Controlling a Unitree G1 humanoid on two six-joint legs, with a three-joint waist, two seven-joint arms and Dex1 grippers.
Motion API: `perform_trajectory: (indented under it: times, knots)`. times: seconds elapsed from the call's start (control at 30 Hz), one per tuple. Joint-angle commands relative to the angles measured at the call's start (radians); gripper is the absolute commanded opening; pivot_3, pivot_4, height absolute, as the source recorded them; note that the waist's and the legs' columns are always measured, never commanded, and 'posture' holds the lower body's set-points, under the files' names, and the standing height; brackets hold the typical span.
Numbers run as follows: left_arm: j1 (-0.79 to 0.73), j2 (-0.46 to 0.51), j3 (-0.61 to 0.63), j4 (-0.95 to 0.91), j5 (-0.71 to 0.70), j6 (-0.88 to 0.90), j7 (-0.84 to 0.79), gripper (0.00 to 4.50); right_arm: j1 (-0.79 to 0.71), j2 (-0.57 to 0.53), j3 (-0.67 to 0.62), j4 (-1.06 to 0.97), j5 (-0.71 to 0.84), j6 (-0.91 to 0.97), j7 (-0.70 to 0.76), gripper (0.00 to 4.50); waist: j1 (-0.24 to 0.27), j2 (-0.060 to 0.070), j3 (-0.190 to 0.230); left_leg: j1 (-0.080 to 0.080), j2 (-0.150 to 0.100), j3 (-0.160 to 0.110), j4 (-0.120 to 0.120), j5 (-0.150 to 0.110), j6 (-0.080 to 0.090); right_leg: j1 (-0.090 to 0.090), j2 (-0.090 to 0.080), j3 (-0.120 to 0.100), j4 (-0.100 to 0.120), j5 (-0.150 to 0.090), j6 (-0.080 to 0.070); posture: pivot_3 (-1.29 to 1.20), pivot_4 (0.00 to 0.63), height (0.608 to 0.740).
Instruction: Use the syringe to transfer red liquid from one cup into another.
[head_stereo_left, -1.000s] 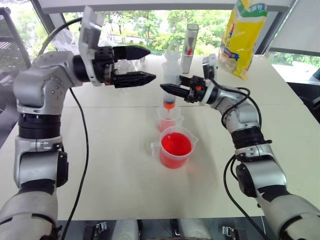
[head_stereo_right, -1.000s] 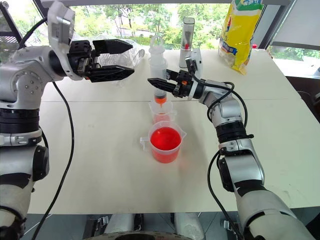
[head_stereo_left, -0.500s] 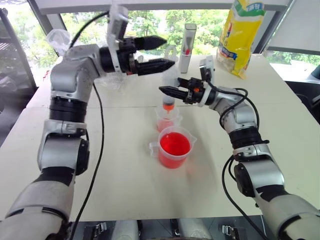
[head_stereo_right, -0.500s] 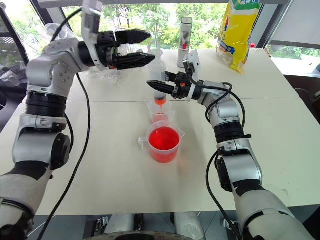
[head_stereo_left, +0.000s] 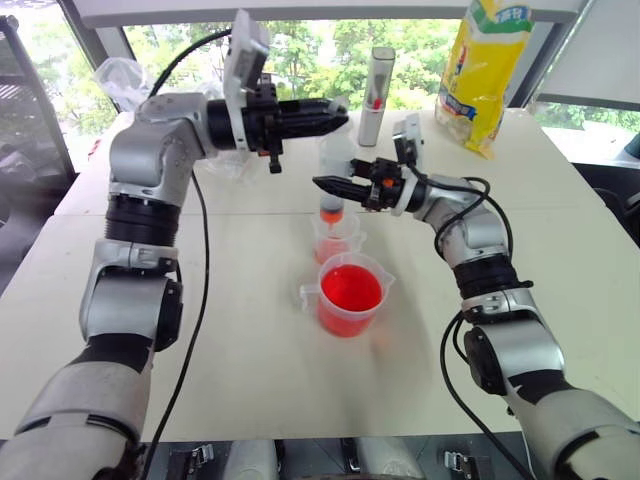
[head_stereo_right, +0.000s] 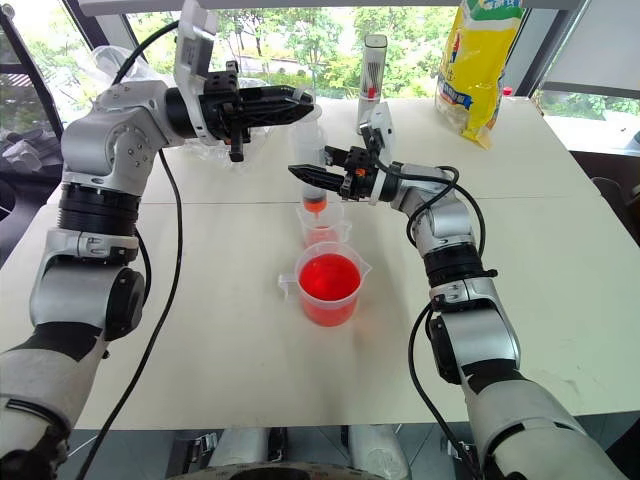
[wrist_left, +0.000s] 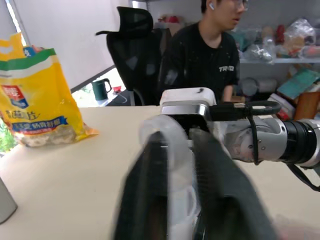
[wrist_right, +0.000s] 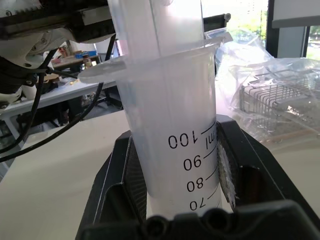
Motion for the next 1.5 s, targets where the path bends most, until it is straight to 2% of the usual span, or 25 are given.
perform_trajectory:
  times: [0.03,0.53,1.5]
  knots:
    - [-0.006,-0.002,-0.011,-0.046,0.000,-0.002,-0.019,0.04,-0.024,0.004,-0.031,-0.037,0.012,-0.007,-0.011,1.50,0.000,0.000,0.000,0.000,0.000,0.000,0.000,0.000,0.000,0.000,0.000,0.000,0.000,0.000,0.000,0.00,0.150,0.740]
    - [0.034,-0.019,-0.070,-0.004,0.058,-0.016,-0.053,0.04,-0.018,0.001,-0.030,-0.064,0.012,0.005,-0.003,1.50,0.000,0.000,0.000,0.000,0.000,0.000,0.000,0.000,0.000,0.000,0.000,0.000,0.000,0.000,0.000,0.00,0.150,0.740]
    - [0.085,-0.063,-0.085,0.042,0.101,-0.036,-0.056,0.04,-0.058,-0.020,-0.080,-0.127,0.046,0.078,-0.012,1.50,0.000,0.000,0.000,0.000,0.000,0.000,0.000,0.000,0.000,0.000,0.000,0.000,0.000,0.000,0.000,0.00,0.150,0.740]
